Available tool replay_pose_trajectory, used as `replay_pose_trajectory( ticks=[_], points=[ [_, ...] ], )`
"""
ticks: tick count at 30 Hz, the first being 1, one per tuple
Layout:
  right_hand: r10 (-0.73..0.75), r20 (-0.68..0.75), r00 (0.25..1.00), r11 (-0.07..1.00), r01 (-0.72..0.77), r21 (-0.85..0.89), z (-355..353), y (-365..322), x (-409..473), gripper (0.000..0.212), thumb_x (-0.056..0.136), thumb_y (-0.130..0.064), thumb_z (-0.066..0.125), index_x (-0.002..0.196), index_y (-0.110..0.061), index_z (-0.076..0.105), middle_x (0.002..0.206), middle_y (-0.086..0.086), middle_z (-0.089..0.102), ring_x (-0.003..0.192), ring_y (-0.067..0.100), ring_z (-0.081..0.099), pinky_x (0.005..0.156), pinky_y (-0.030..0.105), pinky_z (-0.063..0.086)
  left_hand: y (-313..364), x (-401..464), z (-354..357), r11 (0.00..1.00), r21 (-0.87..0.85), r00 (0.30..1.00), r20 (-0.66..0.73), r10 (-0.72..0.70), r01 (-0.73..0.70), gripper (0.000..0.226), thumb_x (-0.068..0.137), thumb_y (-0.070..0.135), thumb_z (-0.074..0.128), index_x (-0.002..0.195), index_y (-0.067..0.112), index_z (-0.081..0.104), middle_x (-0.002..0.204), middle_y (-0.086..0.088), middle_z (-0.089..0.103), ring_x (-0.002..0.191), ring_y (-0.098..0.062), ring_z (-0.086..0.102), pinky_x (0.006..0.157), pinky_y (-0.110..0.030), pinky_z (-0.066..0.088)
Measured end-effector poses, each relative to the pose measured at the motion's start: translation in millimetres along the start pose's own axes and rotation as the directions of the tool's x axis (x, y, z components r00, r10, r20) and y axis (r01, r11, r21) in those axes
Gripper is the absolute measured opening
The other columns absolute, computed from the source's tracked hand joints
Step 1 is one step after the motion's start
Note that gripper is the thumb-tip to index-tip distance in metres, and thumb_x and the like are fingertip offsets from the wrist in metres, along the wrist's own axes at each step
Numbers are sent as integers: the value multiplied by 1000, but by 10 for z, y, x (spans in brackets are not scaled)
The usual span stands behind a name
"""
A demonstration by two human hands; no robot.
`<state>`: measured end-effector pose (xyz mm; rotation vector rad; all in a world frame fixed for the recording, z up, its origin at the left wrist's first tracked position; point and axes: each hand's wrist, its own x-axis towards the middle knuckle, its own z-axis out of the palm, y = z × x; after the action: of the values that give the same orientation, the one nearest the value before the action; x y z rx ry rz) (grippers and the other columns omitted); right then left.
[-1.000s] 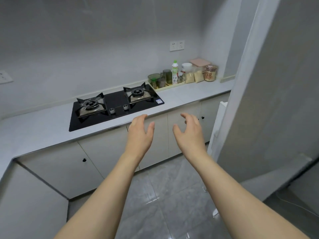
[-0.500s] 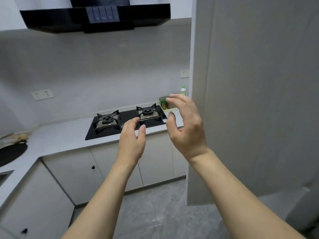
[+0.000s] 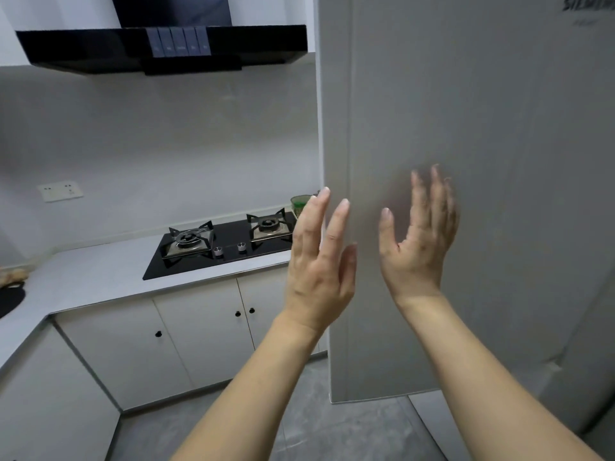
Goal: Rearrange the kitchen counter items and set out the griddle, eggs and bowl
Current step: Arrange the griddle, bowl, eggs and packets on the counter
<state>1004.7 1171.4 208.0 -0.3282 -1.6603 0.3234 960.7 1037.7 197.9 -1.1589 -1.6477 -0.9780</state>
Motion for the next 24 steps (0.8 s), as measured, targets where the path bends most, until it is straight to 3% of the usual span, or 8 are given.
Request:
replay_pose_trajectory(
  ticks=[5,11,18,24],
  points=[
    [-7,121,993,996,17,-85,-16,189,1,60,95,-41,49,148,-17,33,157,14,21,146,31,14,116,54,13,-68,-69,268,991,133,996,92,-2,-10,53,95,10,49,147,5,36,157,-17,20,148,-36,14,114,-56,26],
    [19,140,990,993,-3,-115,68,322,60,68,92,-54,46,149,-20,30,159,12,16,146,30,9,117,54,8,-252,-42,456,981,195,997,79,3,-18,56,93,2,49,147,4,35,157,-13,18,148,-38,9,116,-56,22],
    [79,116,990,986,-61,-153,280,521,174,69,92,-53,48,150,-22,27,160,10,13,147,28,6,116,55,7,-437,108,729,984,176,998,38,-50,43,58,90,2,51,146,7,40,157,-12,19,146,-44,6,121,-44,9],
    [64,85,994,972,-43,-229,487,756,290,67,92,-51,49,149,-21,30,159,12,16,146,30,10,115,55,9,-635,232,1029,974,218,995,70,-75,58,63,88,12,52,149,13,36,157,-8,17,148,-39,7,115,-62,14]
  ],
)
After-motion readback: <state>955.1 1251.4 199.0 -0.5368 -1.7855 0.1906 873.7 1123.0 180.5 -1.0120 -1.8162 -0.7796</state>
